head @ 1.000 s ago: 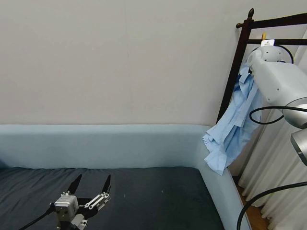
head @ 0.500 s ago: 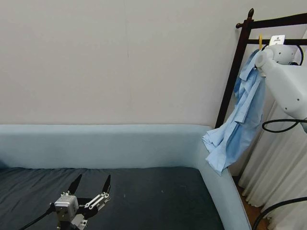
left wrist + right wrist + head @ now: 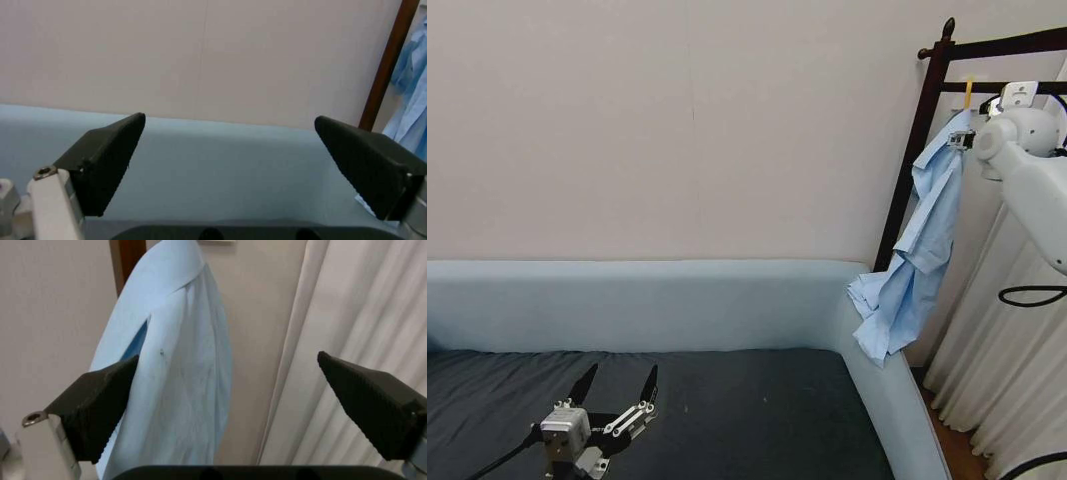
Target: Pick up the clothes from the sofa and hang them on the clothes hanger.
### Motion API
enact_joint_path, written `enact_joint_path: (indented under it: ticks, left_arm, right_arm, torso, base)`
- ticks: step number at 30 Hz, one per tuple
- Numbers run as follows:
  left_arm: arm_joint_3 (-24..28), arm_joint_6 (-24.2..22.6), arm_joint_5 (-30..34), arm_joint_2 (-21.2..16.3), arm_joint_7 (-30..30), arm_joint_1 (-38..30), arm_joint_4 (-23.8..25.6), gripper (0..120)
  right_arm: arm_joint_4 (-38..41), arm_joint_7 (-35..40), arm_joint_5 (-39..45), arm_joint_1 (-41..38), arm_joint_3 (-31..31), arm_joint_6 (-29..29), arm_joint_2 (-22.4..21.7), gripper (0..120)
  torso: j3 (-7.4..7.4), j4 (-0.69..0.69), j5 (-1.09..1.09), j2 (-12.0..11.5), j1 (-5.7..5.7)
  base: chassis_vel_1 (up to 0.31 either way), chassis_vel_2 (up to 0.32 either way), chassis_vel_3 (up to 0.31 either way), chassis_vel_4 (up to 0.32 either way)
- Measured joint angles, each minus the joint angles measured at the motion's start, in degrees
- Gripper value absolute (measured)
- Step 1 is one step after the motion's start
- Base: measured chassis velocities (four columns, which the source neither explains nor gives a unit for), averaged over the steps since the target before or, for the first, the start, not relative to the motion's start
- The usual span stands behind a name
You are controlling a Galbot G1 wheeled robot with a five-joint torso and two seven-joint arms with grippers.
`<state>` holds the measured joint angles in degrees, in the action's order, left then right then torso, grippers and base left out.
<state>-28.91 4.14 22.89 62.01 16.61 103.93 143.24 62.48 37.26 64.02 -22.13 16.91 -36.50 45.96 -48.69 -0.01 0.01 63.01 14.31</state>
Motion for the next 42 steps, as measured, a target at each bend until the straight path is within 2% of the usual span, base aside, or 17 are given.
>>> enact_joint_path:
  ticks: [19, 30, 34, 39, 42]
  left_arm:
    - [0.0, 0.0, 0.0, 0.0, 0.0, 0.0, 0.0, 100]
    - [0.0, 0.0, 0.0, 0.0, 0.0, 0.0, 0.0, 100]
    - [0.0, 0.0, 0.0, 0.0, 0.0, 0.0, 0.0, 100]
    - [0.0, 0.0, 0.0, 0.0, 0.0, 0.0, 0.0, 100]
    - [0.0, 0.0, 0.0, 0.0, 0.0, 0.0, 0.0, 100]
  right_arm:
    - [27.3, 3.3, 7.2, 11.8, -2.1, 3.0, -13.9, 100]
    - [29.4, 3.5, 7.6, 13.2, -2.6, 3.5, -14.8, 100]
    - [33.1, 2.1, 6.4, 19.2, -6.7, 5.8, -15.2, 100]
    - [33.5, 2.1, 6.5, 21.2, -7.1, 6.0, -15.3, 100]
    - [34.3, 2.0, 6.2, 22.6, -8.0, 6.4, -15.3, 100]
  torso:
    - [0.00, -0.01, 0.00, 0.0, -0.01]
    - [-0.01, 0.01, -0.01, 0.0, 0.00]
    - [-0.01, 0.01, 0.00, 0.0, 0.00]
    - [-0.01, 0.00, 0.02, 0.0, 0.00]
    - [0.00, 0.01, -0.04, 0.0, 0.00]
  base:
    - [0.000, 0.000, 0.000, 0.000]
    - [0.000, 0.000, 0.000, 0.000]
    - [0.000, 0.000, 0.000, 0.000]
    - [0.000, 0.000, 0.000, 0.000]
    - [0.000, 0.000, 0.000, 0.000]
